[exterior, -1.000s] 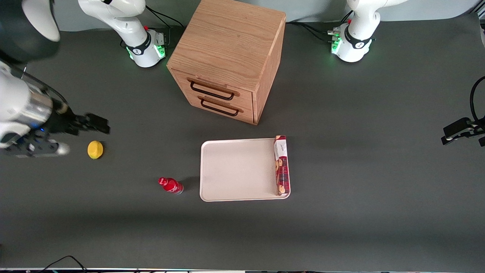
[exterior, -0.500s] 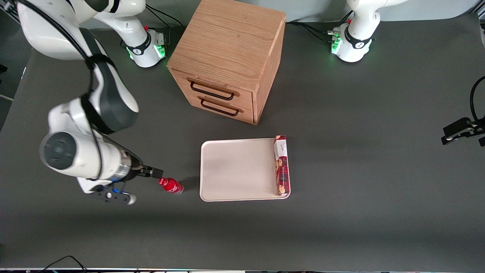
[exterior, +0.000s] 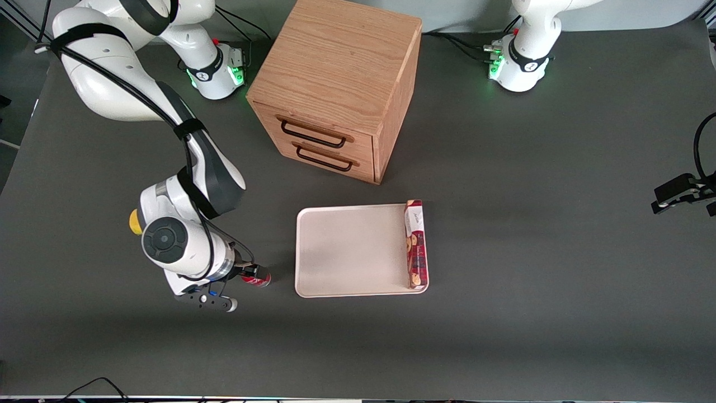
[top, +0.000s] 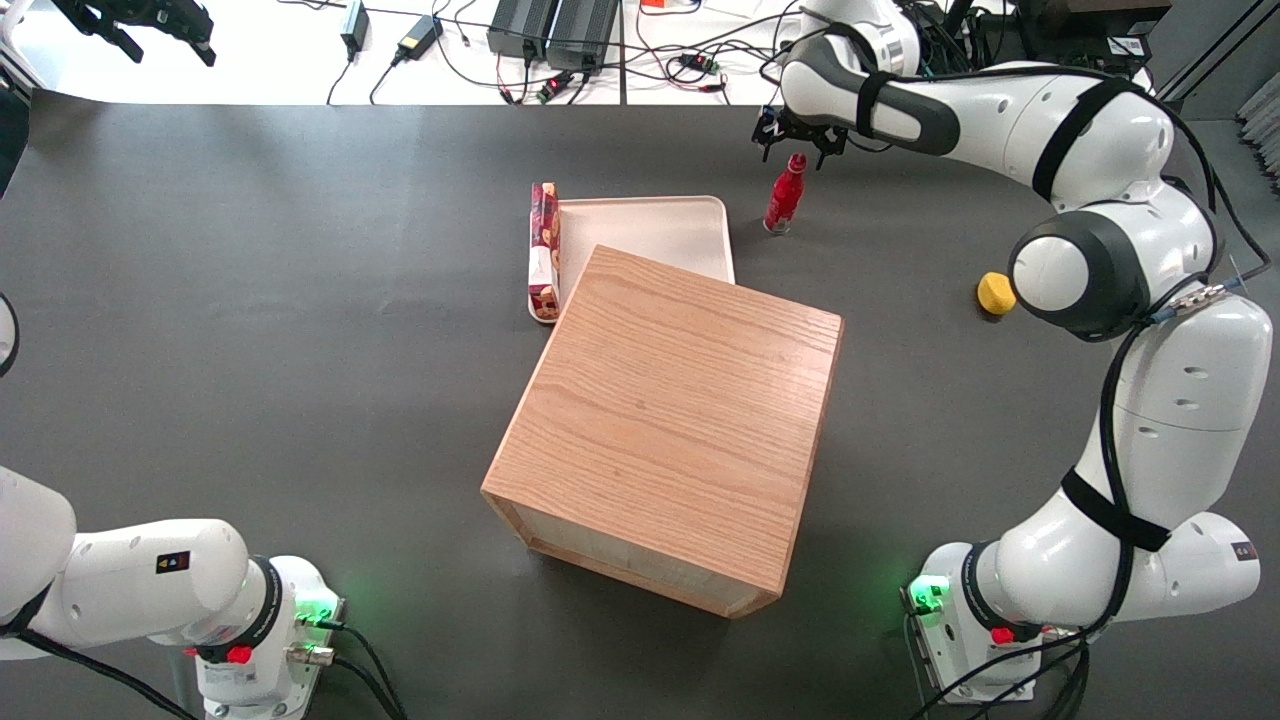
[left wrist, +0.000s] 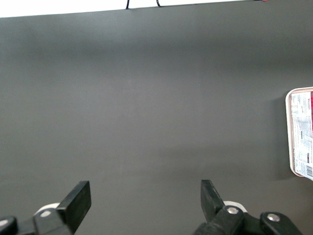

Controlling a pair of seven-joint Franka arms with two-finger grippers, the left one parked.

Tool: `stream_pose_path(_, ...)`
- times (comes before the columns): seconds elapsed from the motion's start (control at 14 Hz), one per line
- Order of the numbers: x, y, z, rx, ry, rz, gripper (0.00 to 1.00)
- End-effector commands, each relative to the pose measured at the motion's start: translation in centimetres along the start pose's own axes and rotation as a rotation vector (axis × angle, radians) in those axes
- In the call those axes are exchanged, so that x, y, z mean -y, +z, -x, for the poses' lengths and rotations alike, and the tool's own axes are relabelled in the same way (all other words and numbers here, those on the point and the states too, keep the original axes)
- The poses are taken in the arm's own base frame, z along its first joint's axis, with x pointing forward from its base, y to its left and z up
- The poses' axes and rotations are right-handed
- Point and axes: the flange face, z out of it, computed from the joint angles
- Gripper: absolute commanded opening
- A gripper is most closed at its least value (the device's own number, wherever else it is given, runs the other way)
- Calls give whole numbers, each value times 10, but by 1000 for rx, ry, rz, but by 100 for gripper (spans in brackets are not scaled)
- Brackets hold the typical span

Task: Place coke bottle on tray
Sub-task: 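Close the right gripper around the bottle's body and lift it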

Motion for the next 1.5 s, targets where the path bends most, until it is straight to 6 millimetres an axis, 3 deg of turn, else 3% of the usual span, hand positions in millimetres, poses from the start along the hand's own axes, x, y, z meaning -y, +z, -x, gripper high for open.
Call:
stream_pose_path(0.0,1,0,4,-20,14,15,71)
stream_pose_path(0.07,1,2,5,-19,3,19,29)
stream_pose_path(0.14,1,0,5,-32,-12,32,3)
stream_pose_path(0.43,8,-6,9,-64,-50,67,0)
stream_pose_path(0.64,0,-31,7,-62,-58,85,0)
stream_pose_path(1.07,7,-167,28,1,-79,-6,0)
stream_pose_path(1.21,26,-194,46,12,-52,-64,0)
stream_pose_path(1.29,47,-199,57,14,-4,-103,0)
stream_pose_path(1.36,63,-202,62,9,53,-142,0)
stream_pose_path(1.43,76,-188,62,16,84,-161,0)
